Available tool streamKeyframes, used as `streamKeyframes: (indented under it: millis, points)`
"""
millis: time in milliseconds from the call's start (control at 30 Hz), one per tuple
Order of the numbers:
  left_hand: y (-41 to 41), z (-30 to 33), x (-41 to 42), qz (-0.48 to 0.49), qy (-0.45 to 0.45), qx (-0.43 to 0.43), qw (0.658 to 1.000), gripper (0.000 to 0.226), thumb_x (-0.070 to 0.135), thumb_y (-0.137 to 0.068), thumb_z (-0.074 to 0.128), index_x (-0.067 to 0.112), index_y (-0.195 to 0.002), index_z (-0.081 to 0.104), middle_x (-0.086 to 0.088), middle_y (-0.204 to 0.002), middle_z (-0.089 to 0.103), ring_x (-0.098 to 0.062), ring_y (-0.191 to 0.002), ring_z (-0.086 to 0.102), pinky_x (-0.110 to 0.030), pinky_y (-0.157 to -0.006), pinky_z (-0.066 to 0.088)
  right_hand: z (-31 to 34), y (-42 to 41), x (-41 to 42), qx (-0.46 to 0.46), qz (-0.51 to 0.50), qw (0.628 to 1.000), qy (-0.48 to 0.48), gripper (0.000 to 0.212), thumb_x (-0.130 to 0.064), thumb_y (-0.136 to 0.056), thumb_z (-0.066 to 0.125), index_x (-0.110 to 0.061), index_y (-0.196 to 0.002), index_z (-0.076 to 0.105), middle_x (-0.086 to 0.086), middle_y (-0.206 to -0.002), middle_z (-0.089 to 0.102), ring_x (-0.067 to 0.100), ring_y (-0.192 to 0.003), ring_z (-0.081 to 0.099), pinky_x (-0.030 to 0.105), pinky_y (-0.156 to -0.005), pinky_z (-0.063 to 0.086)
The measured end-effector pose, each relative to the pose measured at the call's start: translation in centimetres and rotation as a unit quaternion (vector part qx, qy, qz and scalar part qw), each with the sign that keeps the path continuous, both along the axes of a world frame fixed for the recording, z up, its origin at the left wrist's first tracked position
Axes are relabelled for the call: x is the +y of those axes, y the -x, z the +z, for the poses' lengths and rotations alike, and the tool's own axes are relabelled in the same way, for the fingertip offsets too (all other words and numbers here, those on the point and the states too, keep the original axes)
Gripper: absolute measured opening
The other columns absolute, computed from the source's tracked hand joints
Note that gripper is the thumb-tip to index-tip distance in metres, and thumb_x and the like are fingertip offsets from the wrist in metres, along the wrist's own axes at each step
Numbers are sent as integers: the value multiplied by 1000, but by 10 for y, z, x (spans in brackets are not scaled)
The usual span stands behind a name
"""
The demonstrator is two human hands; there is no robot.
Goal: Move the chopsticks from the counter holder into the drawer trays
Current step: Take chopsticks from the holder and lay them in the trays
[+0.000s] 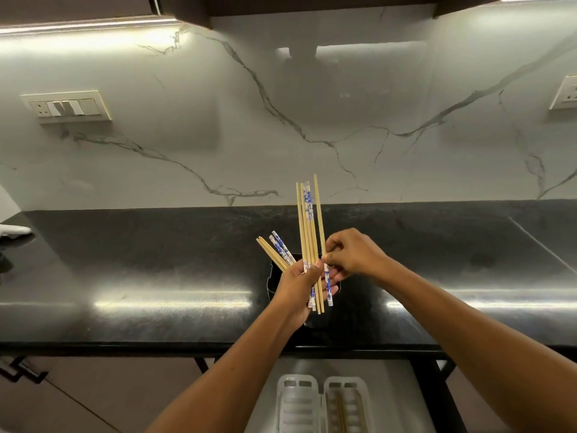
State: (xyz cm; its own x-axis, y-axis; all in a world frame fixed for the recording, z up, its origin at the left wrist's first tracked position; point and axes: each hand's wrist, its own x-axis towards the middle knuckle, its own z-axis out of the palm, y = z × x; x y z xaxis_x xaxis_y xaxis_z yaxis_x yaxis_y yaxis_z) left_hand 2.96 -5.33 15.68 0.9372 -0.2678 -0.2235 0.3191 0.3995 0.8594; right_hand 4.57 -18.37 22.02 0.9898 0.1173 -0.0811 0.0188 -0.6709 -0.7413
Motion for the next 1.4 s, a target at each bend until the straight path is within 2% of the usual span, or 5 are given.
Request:
streamKeyframes:
  millis: [267, 433, 500, 1067, 1400]
  points:
    - [5, -3, 3, -4, -25, -17, 1000, 22, 17, -96, 54, 8, -115, 61, -16, -92, 73, -24, -83, 72, -37, -79, 60, -8, -2, 4, 36, -37, 999, -9, 13, -15, -91, 62, -5, -90, 70, 3, -67, 64, 6, -50, 57, 14, -48, 46]
    - [7, -5, 4, 2, -48, -25, 999, 18, 14, -95, 56, 5, -109, 61, -15, -91, 72, -20, -79, 71, -33, -77, 60, 6, -7, 4, -165, -100, 981, 5, 21, -17, -89, 64, -9, -109, 63, -2, -84, 61, 5, -64, 58, 24, -66, 53]
    - [9, -7, 4, -4, -63, -32, 998, 15, 16, -94, 57, 8, -106, 62, -14, -92, 72, -20, -81, 71, -34, -80, 59, 17, -12, 4, -191, -120, 973, -44, 18, -17, -89, 64, -9, -106, 62, -1, -83, 62, 7, -61, 58, 20, -60, 50]
    - [16, -5, 6, -41, -94, -68, 992, 26, 19, -93, 58, 6, -115, 59, -9, -90, 72, -16, -80, 71, -28, -75, 59, 44, -19, -6, -72, -141, 960, -232, 14, -16, -88, 65, -8, -76, 63, 4, -68, 58, 9, -54, 49, 19, -48, 45]
    - [17, -18, 11, -35, -105, -32, 993, 20, 16, -93, 57, 4, -108, 63, -10, -87, 71, -16, -78, 70, -29, -74, 58, 91, -16, -29, -257, -209, 900, -284, 14, -22, -96, 54, -13, -87, 58, 1, -70, 58, 7, -55, 53, 20, -52, 47]
